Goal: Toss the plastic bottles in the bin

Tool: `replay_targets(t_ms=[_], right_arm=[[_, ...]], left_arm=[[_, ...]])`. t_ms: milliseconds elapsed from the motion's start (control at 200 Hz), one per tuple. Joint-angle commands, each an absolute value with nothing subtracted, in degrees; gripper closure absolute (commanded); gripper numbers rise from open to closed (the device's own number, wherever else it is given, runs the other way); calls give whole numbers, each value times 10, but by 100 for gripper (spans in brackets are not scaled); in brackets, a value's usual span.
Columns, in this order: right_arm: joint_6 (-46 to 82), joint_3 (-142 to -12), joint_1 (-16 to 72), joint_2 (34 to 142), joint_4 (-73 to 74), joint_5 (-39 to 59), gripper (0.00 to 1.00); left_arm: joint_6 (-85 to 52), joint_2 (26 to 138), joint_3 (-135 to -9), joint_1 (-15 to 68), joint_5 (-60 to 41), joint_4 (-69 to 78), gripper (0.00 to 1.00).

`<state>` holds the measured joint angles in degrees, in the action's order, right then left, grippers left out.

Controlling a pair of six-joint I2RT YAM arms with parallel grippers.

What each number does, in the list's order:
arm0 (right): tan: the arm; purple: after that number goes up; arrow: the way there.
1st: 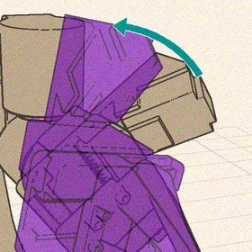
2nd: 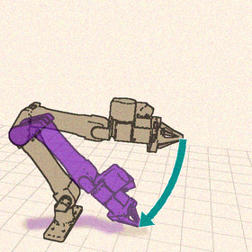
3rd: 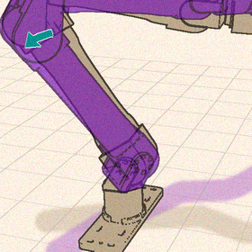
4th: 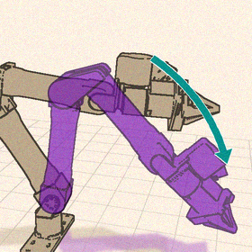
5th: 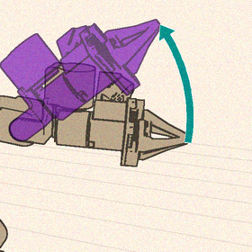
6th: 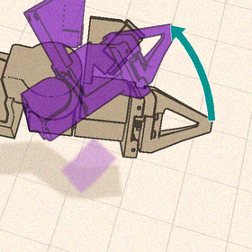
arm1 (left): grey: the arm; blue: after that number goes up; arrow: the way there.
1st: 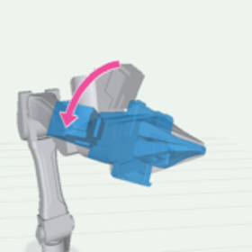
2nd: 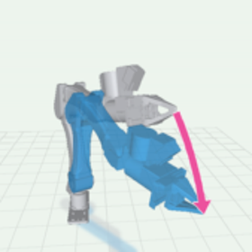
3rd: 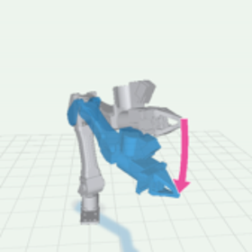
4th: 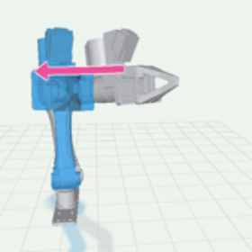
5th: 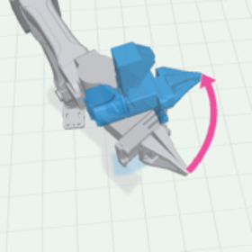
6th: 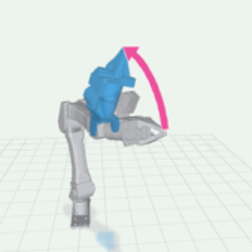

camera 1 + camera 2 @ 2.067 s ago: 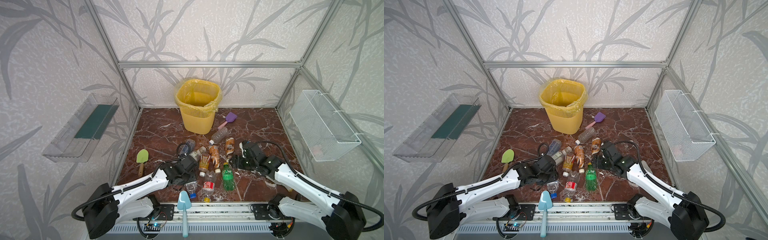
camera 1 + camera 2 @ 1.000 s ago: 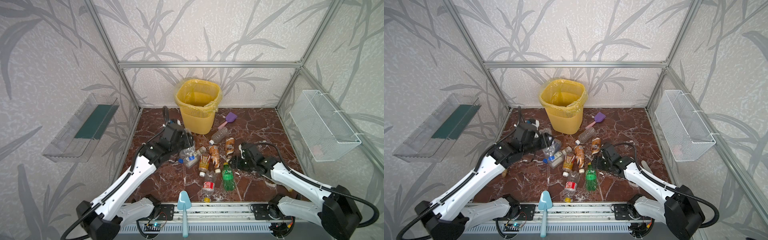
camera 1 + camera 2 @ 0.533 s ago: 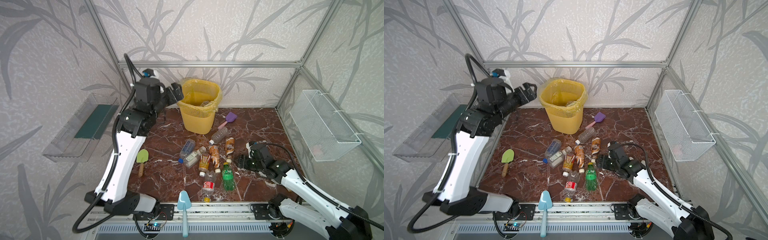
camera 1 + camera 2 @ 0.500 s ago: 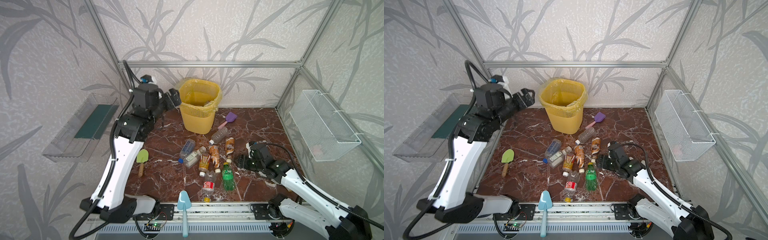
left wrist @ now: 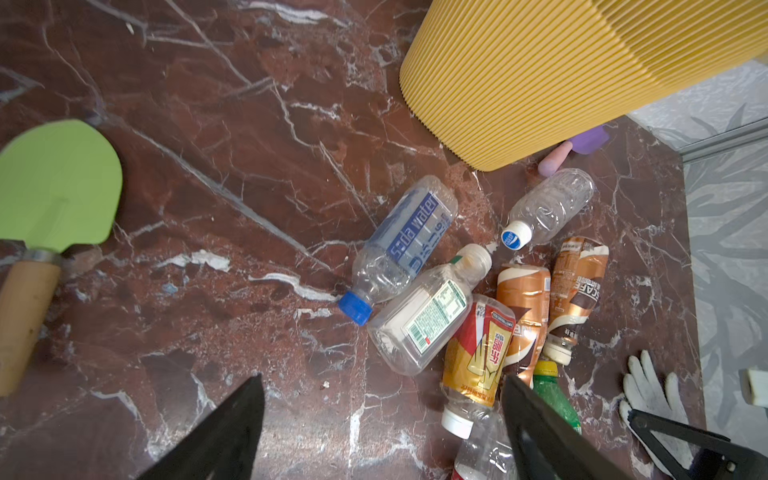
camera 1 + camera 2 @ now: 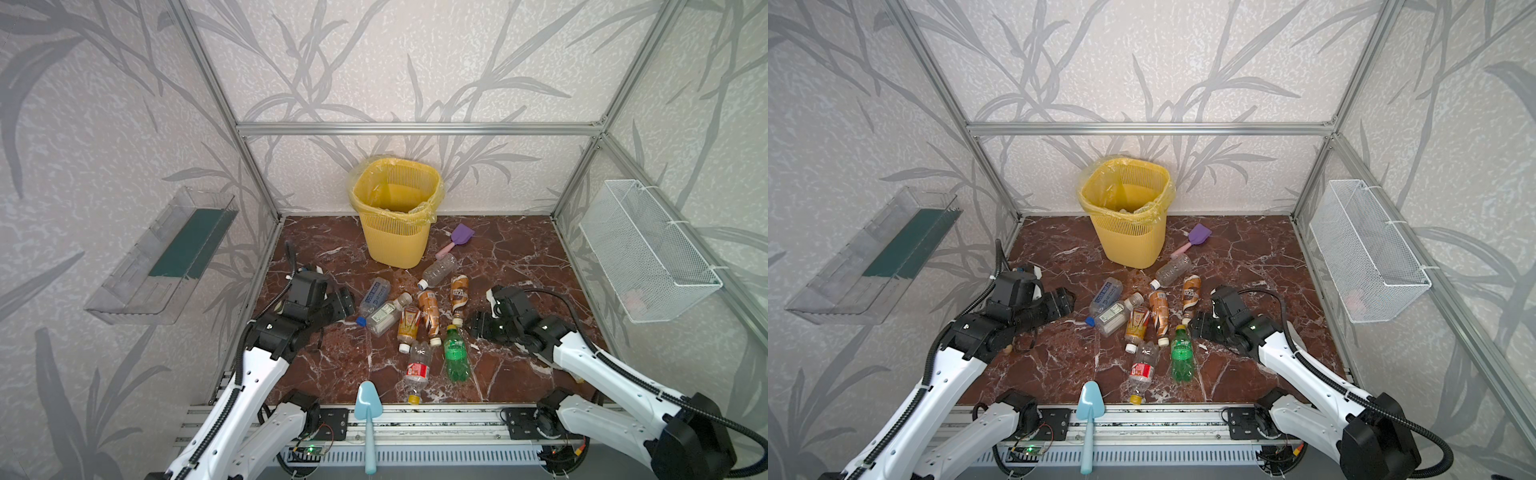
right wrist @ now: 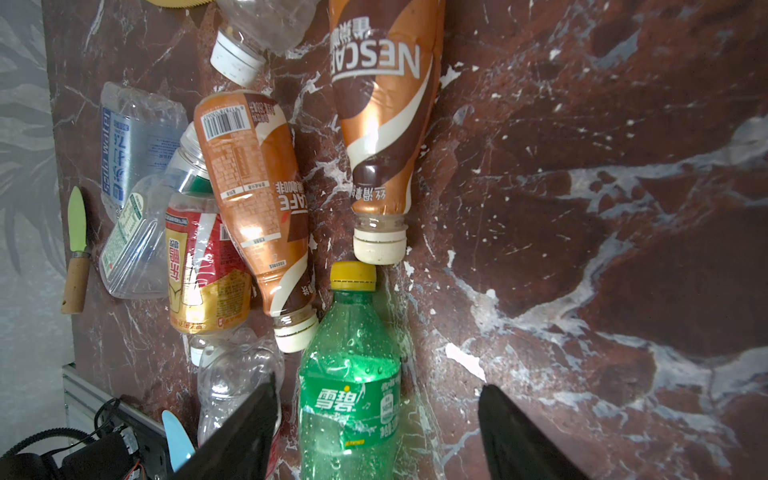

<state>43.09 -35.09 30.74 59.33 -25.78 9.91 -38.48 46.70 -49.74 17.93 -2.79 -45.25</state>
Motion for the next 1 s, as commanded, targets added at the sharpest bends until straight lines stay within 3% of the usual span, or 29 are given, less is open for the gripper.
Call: replay_targets(t_ms=[0,485,995], right_arm=[[447,-339,308,597,-250,114,24],[468,-336,327,595,-267,130,23],[469,-389,437,692,-308,98,17]], left_arm=[[-408,443,-469,179,-63,-425,12],[-432,458,-384,180,-165,-342,14],[-440,462,-352,182,-182,-326,15]])
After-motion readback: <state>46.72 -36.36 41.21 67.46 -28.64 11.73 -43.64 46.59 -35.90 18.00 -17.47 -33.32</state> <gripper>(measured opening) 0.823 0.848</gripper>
